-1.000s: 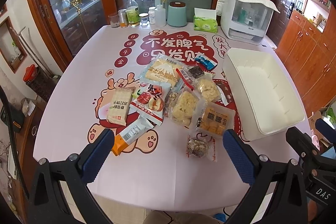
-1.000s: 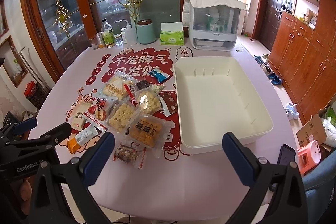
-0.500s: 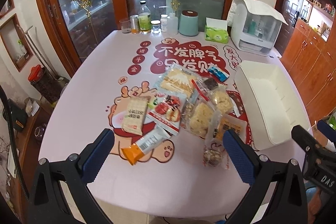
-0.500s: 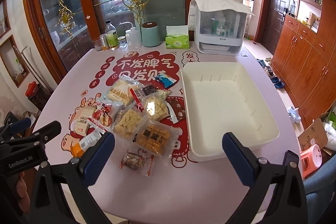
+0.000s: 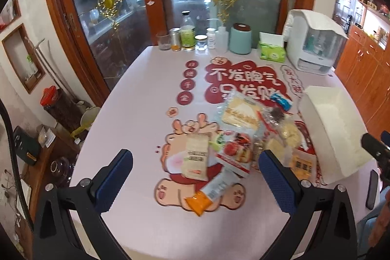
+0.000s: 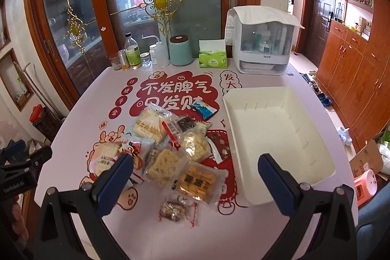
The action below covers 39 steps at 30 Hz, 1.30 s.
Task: Organize snacks
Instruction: 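Grasp the brown biscuit bag with left tool while right tool grasps the small candy bag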
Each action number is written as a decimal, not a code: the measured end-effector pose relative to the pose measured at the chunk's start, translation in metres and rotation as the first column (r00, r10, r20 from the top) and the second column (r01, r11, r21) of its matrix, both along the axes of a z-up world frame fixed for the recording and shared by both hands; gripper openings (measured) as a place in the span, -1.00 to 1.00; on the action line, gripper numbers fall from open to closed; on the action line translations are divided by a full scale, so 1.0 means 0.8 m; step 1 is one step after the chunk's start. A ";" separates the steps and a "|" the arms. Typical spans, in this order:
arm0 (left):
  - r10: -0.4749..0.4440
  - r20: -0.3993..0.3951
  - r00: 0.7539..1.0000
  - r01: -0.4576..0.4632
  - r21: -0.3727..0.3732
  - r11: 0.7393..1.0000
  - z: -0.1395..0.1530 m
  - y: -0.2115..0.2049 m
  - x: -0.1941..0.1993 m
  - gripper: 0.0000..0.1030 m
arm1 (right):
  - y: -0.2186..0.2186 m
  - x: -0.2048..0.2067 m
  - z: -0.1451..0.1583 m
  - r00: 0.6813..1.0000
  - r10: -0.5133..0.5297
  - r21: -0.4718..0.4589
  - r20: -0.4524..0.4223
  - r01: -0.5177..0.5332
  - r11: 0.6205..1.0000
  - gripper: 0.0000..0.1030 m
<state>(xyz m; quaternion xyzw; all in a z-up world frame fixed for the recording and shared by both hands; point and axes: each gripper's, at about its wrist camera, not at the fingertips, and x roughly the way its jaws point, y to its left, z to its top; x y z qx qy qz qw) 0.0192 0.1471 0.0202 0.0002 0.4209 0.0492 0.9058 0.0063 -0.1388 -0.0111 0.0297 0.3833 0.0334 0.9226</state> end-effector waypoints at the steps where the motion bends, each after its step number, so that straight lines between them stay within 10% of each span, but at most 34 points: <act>1: 0.011 0.000 1.000 -0.011 0.006 1.000 -0.002 0.012 0.006 0.99 | 0.003 0.003 -0.001 1.000 -0.005 -0.002 -0.001 0.005 1.000 0.99; 16: -0.064 -0.108 0.992 0.066 0.014 0.998 -0.077 0.081 0.119 0.99 | 0.034 0.064 -0.051 0.985 -0.099 -0.052 -0.144 0.092 0.994 0.99; 29: -0.210 -0.379 0.901 0.197 -0.073 0.978 -0.249 0.051 0.174 0.99 | 0.081 0.038 -0.207 0.901 -0.076 -0.078 -0.427 0.048 0.996 0.95; 39: -0.240 -0.447 0.862 0.212 -0.112 0.971 -0.305 0.031 0.175 0.93 | 0.089 0.034 -0.273 0.850 -0.088 -0.068 -0.520 0.062 0.996 0.65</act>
